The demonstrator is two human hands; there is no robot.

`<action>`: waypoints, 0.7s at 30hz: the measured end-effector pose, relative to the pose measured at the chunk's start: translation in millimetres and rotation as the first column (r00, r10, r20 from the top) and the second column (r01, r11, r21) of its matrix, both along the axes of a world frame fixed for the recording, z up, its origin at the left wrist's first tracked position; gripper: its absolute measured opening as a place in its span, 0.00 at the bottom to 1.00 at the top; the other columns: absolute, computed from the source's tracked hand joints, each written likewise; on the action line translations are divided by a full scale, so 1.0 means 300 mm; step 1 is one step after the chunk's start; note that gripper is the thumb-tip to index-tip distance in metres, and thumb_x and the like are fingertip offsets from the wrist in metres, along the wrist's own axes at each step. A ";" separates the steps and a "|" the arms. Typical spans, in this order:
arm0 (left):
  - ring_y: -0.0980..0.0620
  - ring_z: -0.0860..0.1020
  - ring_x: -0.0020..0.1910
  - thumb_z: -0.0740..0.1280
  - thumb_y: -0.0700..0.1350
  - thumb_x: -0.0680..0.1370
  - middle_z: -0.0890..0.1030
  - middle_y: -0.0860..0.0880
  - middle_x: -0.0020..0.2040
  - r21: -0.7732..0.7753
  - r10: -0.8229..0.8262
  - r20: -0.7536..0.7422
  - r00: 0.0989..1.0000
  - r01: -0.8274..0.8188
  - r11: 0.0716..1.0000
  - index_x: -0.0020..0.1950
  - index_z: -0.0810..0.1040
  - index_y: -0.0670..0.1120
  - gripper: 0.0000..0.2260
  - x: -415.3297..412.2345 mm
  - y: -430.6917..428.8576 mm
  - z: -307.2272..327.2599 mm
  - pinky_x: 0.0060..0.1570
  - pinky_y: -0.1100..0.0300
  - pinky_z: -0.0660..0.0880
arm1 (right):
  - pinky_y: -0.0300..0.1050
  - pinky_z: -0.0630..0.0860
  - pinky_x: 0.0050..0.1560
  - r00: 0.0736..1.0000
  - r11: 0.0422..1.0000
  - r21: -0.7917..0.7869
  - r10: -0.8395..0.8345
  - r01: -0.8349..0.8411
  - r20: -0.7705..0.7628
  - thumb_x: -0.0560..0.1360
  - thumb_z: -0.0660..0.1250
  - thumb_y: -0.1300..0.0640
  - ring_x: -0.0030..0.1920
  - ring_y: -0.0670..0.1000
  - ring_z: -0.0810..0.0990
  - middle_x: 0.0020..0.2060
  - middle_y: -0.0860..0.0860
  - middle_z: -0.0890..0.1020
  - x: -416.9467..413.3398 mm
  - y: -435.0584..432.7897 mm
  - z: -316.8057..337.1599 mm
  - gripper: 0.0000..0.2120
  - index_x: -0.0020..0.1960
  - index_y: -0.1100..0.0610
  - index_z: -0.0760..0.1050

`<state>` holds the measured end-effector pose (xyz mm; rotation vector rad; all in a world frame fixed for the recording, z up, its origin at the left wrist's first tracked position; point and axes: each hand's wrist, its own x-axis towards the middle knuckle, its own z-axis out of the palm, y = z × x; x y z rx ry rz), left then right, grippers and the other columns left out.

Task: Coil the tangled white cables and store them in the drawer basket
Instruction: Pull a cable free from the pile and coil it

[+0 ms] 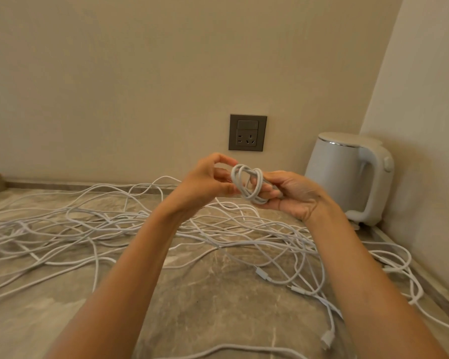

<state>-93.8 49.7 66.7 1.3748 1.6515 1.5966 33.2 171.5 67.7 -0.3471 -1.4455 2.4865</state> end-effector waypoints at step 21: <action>0.54 0.78 0.32 0.68 0.33 0.73 0.80 0.45 0.36 0.100 0.284 0.192 0.939 -0.307 0.947 0.41 0.77 0.42 0.04 0.062 0.047 -0.035 0.31 0.69 0.77 | 0.37 0.71 0.25 0.789 0.608 0.561 -0.599 0.561 -0.139 0.82 0.54 0.56 0.30 0.46 0.72 0.34 0.52 0.74 -0.127 -0.098 -0.067 0.14 0.40 0.55 0.69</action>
